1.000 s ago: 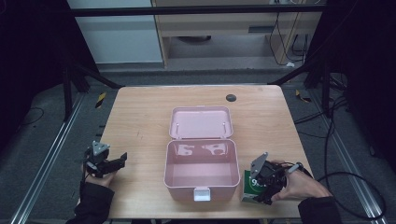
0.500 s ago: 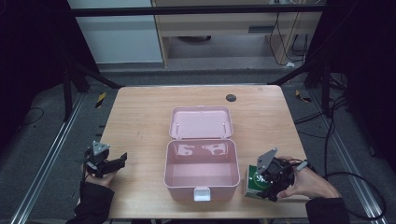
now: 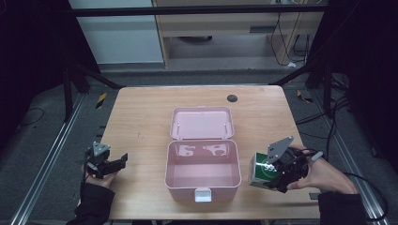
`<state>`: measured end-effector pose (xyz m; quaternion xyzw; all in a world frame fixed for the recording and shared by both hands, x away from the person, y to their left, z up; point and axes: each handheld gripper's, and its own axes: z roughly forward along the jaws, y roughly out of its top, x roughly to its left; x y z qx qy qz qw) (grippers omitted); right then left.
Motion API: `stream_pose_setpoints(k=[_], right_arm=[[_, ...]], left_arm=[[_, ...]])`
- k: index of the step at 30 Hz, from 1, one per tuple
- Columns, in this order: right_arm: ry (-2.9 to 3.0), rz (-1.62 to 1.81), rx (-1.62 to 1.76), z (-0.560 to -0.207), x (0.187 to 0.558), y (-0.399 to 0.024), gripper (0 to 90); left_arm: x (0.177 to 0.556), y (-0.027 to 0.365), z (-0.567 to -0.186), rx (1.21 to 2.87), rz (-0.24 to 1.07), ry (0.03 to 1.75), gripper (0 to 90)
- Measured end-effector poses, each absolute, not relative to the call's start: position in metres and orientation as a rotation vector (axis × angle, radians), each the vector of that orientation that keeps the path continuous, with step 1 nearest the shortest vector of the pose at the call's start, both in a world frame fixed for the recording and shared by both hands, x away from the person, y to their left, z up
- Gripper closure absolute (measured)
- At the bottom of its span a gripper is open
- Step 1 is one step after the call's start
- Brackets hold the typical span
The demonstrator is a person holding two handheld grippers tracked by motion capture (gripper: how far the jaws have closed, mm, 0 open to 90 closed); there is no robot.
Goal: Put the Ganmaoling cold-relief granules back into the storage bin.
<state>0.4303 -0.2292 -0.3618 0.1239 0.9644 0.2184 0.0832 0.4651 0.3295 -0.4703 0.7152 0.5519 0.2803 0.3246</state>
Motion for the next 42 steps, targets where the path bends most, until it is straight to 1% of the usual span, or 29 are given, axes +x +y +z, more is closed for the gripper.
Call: stream_pose_setpoints(k=[9,19,26,42], right_arm=[[2.868,0.672,0.320,-0.333,0.435,-0.227,15.8],[2.859,0.679,0.266,-0.311,0.440,-0.217,15.9],[2.847,0.690,0.248,-0.301,0.445,-0.208,15.9],[2.830,0.729,0.142,-0.283,0.453,-0.170,15.9]], left_arm=[[0.465,0.330,-0.470,1.873,0.735,1.447,24.5],[0.465,0.330,-0.470,1.874,0.734,1.448,24.5],[0.465,0.329,-0.470,1.877,0.734,1.448,24.6],[0.465,0.330,-0.470,1.872,0.735,1.450,24.7]])
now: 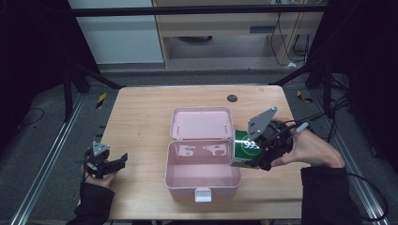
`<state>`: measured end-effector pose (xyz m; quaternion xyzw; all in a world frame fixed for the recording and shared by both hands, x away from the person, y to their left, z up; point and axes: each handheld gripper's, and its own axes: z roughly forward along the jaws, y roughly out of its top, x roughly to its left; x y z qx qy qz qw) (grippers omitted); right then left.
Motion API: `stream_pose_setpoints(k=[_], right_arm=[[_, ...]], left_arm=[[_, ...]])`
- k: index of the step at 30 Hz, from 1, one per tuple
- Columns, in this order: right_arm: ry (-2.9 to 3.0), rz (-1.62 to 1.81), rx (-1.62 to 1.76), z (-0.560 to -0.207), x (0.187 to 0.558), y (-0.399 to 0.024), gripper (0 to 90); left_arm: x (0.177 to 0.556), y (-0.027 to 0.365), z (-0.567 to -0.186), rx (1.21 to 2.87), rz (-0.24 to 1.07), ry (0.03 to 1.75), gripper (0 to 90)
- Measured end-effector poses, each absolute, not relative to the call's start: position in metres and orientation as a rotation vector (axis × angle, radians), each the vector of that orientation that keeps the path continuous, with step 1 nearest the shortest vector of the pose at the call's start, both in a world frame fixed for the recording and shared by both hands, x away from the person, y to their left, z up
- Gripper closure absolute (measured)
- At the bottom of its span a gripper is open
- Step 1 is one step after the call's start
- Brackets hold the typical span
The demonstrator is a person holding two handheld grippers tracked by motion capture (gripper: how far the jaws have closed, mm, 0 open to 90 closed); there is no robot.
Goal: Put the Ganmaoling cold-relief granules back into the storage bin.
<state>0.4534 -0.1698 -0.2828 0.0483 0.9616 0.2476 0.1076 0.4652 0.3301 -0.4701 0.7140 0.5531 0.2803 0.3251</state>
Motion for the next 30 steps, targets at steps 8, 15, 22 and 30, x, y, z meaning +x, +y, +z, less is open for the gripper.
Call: stream_pose_setpoints(k=[8,15,22,30], right_arm=[[2.835,0.733,0.082,-0.277,0.460,-0.144,16.0],[2.845,0.733,0.040,-0.277,0.461,-0.128,16.0],[2.844,0.712,0.028,-0.283,0.461,-0.119,16.1],[2.866,0.698,0.024,-0.294,0.460,-0.109,16.1]], left_arm=[[0.465,0.330,-0.470,1.872,0.736,1.449,24.7],[0.465,0.330,-0.469,1.871,0.739,1.447,24.7],[0.465,0.330,-0.469,1.870,0.739,1.448,24.7],[0.464,0.330,-0.469,1.872,0.740,1.446,24.7]])
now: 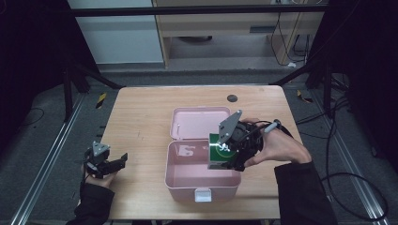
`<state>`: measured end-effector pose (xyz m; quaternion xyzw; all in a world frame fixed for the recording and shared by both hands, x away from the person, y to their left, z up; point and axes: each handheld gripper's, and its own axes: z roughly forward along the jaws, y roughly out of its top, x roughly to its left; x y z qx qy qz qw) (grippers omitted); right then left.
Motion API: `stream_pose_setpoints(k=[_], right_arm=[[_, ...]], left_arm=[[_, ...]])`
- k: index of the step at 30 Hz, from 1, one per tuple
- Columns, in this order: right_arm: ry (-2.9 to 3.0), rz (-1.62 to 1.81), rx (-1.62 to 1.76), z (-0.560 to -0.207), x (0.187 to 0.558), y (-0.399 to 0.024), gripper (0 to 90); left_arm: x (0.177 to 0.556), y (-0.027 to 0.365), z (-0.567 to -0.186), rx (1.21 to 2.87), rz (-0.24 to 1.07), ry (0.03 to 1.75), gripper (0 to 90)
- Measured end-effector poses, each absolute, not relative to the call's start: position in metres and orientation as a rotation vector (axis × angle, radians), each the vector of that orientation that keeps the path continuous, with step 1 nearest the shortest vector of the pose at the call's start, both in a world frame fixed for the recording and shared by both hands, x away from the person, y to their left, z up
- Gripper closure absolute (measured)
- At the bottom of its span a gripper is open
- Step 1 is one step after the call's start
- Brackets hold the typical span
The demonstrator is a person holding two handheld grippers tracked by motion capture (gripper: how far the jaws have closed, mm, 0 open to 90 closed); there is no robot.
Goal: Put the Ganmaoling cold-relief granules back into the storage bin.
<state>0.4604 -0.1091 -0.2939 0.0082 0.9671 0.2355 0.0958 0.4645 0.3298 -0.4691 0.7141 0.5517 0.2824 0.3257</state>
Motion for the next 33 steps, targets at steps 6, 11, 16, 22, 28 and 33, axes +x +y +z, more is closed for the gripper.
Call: stream_pose_setpoints(k=[6,11,16,22,28,33], right_arm=[[2.881,0.684,0.020,-0.300,0.462,-0.104,16.1],[2.887,0.701,0.013,-0.304,0.462,-0.102,16.1],[2.901,0.672,0.032,-0.313,0.464,-0.102,16.1],[2.921,0.658,0.035,-0.322,0.465,-0.101,16.1],[2.937,0.639,0.038,-0.334,0.466,-0.100,16.0],[2.948,0.635,0.040,-0.341,0.467,-0.100,16.0]], left_arm=[[0.464,0.330,-0.469,1.870,0.740,1.446,24.7],[0.464,0.330,-0.469,1.869,0.741,1.445,24.7],[0.464,0.330,-0.469,1.868,0.741,1.447,24.7],[0.464,0.330,-0.469,1.871,0.741,1.446,24.7],[0.464,0.331,-0.469,1.871,0.743,1.447,24.7],[0.464,0.331,-0.468,1.866,0.743,1.448,24.8]])
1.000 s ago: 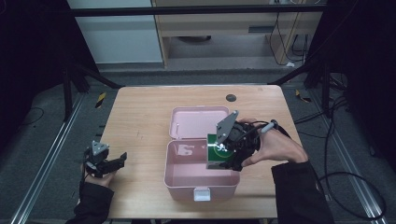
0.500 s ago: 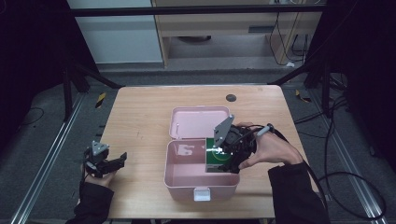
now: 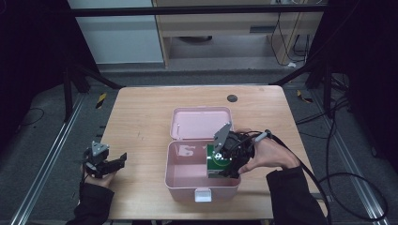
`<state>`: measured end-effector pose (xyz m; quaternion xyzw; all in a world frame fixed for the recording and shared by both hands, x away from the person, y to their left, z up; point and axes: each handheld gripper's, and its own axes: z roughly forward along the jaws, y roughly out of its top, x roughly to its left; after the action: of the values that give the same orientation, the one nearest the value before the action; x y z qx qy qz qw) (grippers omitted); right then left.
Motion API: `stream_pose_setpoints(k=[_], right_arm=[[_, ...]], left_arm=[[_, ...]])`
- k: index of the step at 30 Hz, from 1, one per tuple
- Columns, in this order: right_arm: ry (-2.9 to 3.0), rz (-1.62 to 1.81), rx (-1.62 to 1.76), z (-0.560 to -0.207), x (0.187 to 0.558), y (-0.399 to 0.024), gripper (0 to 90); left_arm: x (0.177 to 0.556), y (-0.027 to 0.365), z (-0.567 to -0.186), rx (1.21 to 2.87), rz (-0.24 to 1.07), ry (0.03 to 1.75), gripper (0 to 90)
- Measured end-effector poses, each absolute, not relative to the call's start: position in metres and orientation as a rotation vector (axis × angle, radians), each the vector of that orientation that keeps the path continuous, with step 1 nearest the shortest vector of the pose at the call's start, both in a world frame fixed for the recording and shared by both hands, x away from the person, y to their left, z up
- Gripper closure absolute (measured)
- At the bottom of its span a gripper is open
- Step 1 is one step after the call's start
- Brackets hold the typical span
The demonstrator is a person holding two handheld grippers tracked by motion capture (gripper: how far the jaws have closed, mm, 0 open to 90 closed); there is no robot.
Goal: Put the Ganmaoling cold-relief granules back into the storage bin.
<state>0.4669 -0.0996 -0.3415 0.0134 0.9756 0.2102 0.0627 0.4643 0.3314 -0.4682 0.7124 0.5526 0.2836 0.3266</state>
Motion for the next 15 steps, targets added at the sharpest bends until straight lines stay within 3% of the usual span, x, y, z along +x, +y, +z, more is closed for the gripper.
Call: stream_pose_setpoints(k=[15], right_arm=[[2.981,0.604,0.051,-0.363,0.469,-0.096,15.7]], left_arm=[[0.465,0.331,-0.468,1.871,0.741,1.444,24.7]])
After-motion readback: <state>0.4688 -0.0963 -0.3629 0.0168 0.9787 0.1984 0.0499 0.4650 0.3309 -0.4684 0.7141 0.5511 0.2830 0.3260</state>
